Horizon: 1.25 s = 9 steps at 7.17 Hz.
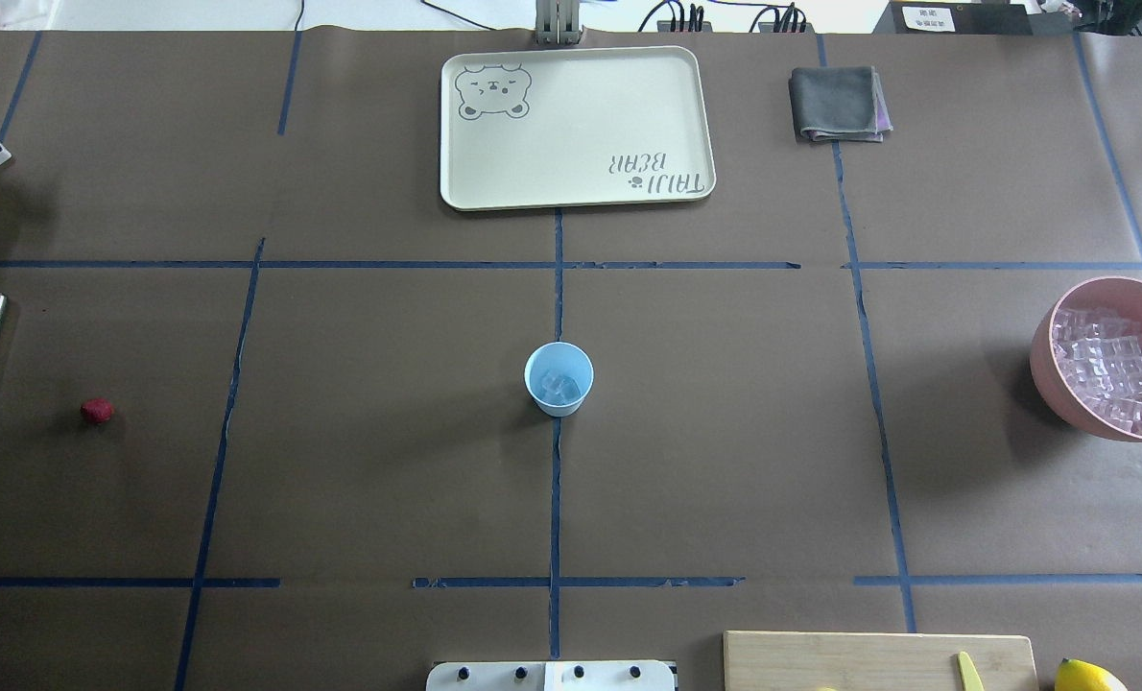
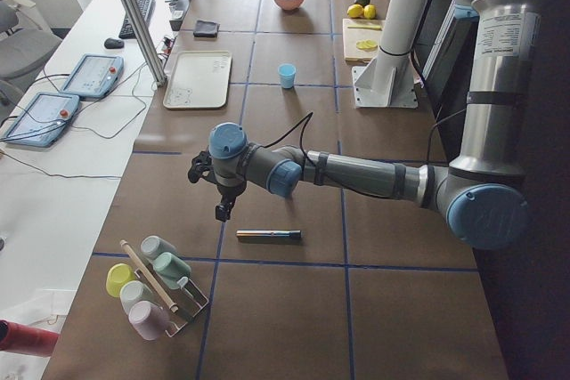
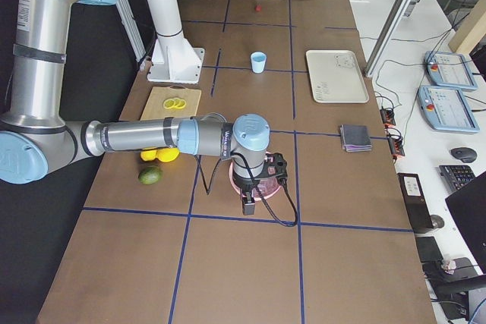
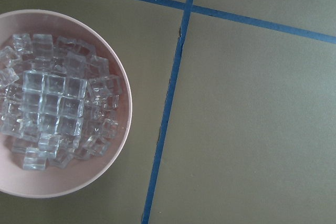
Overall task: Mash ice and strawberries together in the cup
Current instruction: 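Withdraw the right gripper from the cup back toward the pink bowl, then lower the left gripper onto the red strawberry and grasp it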
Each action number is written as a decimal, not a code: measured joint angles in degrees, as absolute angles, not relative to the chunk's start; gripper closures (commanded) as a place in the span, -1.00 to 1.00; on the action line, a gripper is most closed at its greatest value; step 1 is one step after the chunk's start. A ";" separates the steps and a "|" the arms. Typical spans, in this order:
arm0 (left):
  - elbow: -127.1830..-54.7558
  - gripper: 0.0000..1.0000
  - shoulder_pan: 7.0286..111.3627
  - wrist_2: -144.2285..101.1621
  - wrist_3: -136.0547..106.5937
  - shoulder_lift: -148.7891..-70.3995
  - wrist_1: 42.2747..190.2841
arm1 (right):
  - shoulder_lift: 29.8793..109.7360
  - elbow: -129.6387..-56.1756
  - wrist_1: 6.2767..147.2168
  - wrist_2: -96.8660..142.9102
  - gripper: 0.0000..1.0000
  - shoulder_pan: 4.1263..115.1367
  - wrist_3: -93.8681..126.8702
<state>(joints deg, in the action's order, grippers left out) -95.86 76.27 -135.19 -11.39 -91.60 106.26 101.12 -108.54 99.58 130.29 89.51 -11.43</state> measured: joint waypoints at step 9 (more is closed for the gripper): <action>-97.78 -1.00 46.74 -116.97 -49.80 -81.90 134.06 | 101.10 -108.50 99.58 131.01 -0.99 89.56 -11.25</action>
